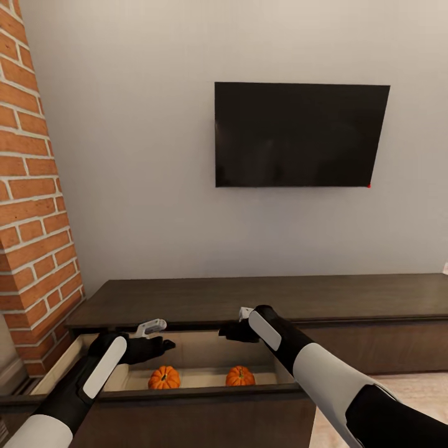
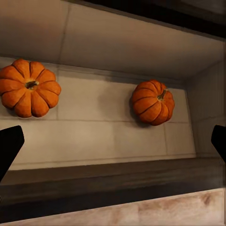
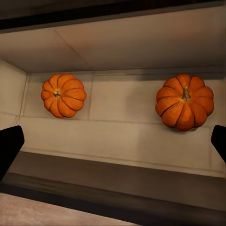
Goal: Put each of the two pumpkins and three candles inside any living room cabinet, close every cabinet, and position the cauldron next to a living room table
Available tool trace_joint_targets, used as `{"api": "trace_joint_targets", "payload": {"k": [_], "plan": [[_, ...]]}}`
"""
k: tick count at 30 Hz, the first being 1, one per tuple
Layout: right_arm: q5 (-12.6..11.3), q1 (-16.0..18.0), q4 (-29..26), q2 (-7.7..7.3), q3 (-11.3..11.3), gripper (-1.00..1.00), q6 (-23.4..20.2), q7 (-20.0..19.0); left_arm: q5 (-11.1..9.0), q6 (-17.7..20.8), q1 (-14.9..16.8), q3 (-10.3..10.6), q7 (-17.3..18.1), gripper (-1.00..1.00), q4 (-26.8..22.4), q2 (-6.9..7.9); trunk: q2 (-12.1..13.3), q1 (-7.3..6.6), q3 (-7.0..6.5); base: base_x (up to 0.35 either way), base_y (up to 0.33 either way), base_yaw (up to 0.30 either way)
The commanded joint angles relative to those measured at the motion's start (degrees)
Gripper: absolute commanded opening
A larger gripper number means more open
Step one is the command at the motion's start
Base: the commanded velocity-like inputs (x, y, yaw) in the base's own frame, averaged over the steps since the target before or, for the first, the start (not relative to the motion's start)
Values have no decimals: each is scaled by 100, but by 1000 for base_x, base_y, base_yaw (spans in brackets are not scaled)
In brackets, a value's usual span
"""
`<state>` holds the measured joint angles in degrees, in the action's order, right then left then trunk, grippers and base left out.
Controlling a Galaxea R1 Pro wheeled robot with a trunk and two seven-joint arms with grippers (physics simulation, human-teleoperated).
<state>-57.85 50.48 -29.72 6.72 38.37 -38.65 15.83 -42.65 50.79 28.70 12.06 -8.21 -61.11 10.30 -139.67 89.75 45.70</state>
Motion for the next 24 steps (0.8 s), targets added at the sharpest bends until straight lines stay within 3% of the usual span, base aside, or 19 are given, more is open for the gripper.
{"api": "trace_joint_targets", "payload": {"k": [1, 15, 24], "plan": [[-60, 6, -8, -4, 30, 100, -3, 53, -60, 10, 4, 16, -57, 100, -7, 6, 38, -24, -11, 0, 0, 0], [-66, 6, -13, -3, 30, 100, 6, 52, -60, 10, 4, 16, -56, 100, -17, 7, 600, -331, -263, -1, 0, 0], [-68, 6, -16, 4, 30, 100, 6, 52, -60, 10, 4, 13, -58, 100, -33, 11, 961, -529, -424, -162, 4, 0]]}}
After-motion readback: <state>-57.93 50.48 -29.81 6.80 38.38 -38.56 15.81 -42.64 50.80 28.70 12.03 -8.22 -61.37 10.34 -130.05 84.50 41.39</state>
